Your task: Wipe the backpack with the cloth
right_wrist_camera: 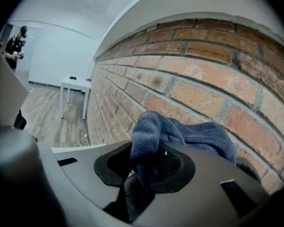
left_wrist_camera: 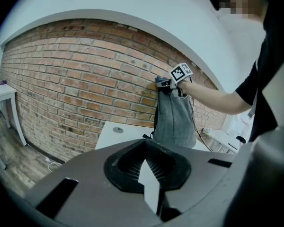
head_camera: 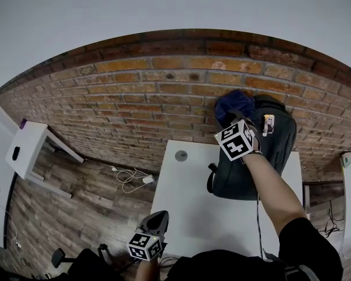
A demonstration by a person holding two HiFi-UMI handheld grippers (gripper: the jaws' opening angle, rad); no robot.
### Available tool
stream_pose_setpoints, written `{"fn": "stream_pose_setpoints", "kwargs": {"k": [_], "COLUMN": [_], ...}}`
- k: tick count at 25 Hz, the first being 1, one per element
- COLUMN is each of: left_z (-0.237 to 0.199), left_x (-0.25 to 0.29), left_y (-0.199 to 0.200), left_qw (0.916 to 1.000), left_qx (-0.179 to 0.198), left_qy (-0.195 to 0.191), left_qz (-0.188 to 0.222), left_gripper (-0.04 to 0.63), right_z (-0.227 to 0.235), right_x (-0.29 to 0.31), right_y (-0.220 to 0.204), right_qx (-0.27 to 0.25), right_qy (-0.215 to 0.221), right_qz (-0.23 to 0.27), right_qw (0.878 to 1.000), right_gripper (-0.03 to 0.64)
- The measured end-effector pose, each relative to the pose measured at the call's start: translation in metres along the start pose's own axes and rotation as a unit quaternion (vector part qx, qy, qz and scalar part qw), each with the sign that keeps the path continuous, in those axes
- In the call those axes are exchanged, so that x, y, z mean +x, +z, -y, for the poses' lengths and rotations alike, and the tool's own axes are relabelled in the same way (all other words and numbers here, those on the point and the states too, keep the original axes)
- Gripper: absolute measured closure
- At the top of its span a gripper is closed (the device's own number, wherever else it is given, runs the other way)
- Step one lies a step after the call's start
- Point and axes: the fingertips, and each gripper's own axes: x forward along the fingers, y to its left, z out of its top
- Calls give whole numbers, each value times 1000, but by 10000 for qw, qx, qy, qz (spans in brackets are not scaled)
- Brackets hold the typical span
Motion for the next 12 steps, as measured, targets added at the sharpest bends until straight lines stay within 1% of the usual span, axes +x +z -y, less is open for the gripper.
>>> {"fn": "stream_pose_setpoints", "kwargs": {"k": [2, 6, 12], "left_z": [-2, -5, -7], "left_x": [1, 0, 0], "left_y": [-2, -3, -6], "left_qw": [10000, 10000, 9999], "left_qx": [-16, -45, -77], "left_qy": [5, 30, 59], "left_qz": [-3, -5, -36], "left_gripper": [600, 600, 600], "right_z": [-14, -33, -61], "right_x": [4, 7, 7], "right_y": [-3, -12, -28], "right_qx": [-83, -284, -413], "right_qy": [147, 267, 615], "right_qz": [-79, -216, -412], "right_qw": [9998, 9990, 9964], "right_gripper": [515, 515, 515]}}
